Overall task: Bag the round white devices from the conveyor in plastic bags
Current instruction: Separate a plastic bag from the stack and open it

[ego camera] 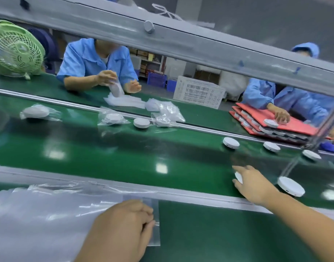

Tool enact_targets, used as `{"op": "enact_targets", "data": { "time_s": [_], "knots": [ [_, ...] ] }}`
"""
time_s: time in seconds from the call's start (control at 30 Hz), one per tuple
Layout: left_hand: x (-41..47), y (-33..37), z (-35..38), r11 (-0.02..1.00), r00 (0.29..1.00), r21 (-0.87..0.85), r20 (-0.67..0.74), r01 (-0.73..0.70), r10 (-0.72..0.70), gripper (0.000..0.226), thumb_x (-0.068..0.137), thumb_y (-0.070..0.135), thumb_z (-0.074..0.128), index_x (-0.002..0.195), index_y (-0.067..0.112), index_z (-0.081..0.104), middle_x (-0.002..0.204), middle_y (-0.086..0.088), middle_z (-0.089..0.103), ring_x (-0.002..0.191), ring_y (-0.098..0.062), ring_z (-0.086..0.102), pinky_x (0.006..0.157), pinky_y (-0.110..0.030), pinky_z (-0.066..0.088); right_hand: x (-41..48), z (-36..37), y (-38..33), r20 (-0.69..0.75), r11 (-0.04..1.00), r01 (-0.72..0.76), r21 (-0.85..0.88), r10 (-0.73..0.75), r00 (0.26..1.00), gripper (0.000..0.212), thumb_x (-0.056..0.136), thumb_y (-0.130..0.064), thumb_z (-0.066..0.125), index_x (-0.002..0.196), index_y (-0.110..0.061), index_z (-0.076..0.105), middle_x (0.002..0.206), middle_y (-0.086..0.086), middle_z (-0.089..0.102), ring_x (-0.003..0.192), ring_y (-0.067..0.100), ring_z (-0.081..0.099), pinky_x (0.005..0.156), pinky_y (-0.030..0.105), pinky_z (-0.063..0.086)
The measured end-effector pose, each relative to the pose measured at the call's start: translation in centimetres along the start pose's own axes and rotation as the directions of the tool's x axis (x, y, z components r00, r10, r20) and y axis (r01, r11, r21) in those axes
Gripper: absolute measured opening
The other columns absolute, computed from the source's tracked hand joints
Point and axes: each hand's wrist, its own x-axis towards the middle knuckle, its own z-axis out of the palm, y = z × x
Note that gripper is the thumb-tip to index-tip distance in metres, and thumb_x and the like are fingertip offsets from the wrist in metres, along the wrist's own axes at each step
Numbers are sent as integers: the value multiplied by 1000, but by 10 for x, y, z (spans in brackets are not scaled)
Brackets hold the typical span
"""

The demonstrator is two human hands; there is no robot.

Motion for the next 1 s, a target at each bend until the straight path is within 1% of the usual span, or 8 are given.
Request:
{"op": "enact_targets", "data": {
  "time_s": [0.13,0.23,0.3,0.43,0.5,0.67,0.87,1.0],
  "knots": [
    [-2,1,-2,998,999,33,-21,47,-46,20,61,35,89,65,43,71,80,37,63,76,12,61,53,-4,42,-47,-13,-45,-271,921,337,194,-280,921,40,101,-18,66,140,-25,63,139,-11,62,120,12,64,98,10,38],
    [-4,-2,-3,994,991,12,-77,113,-112,7,82,37,74,81,43,73,89,37,63,87,12,57,67,-5,42,-93,-12,-90,-531,712,703,3,-594,604,43,82,3,81,107,-32,80,118,-20,73,109,11,70,84,41,56],
    [-4,-1,-4,990,980,-9,-138,144,-144,7,86,38,69,86,43,73,91,39,63,89,13,56,70,-7,43,-114,0,-112,-566,569,817,-88,-704,429,31,91,-3,70,102,-30,82,116,-20,74,108,14,72,78,40,58],
    [-3,3,-7,985,965,-75,-197,158,-170,9,89,41,65,90,44,73,92,40,63,94,14,57,77,-8,45,-129,22,-131,-610,443,896,10,-708,357,23,98,-9,62,101,-18,83,114,-11,77,114,14,71,89,34,60],
    [-3,5,-8,983,972,-154,-193,101,-130,11,89,45,63,91,44,74,93,41,64,96,15,59,82,-14,51,-132,28,-134,-668,425,900,99,-641,377,13,93,-5,73,97,-13,83,111,-7,77,113,12,71,92,32,59],
    [-5,13,-15,942,997,-327,-27,-73,68,54,74,63,77,123,57,56,115,45,58,103,19,58,81,-4,46,-145,27,-150,-704,322,747,582,-261,661,16,74,-34,87,86,-28,79,99,-17,78,97,6,75,85,19,57],
    [-4,12,-10,893,927,-382,-364,-240,93,19,92,34,67,111,38,65,111,22,67,102,-1,67,82,-18,54,-151,25,-160,-301,112,359,927,-351,887,40,63,-53,94,96,-34,83,130,-8,71,124,13,65,97,32,56],
    [-1,12,-12,893,908,-404,-420,-198,12,16,96,38,59,112,36,60,111,19,64,105,-5,65,86,-16,51,-147,15,-164,-295,315,384,868,-294,909,18,66,-53,86,82,-45,81,87,-14,79,79,3,73,74,13,53]
  ]
}}
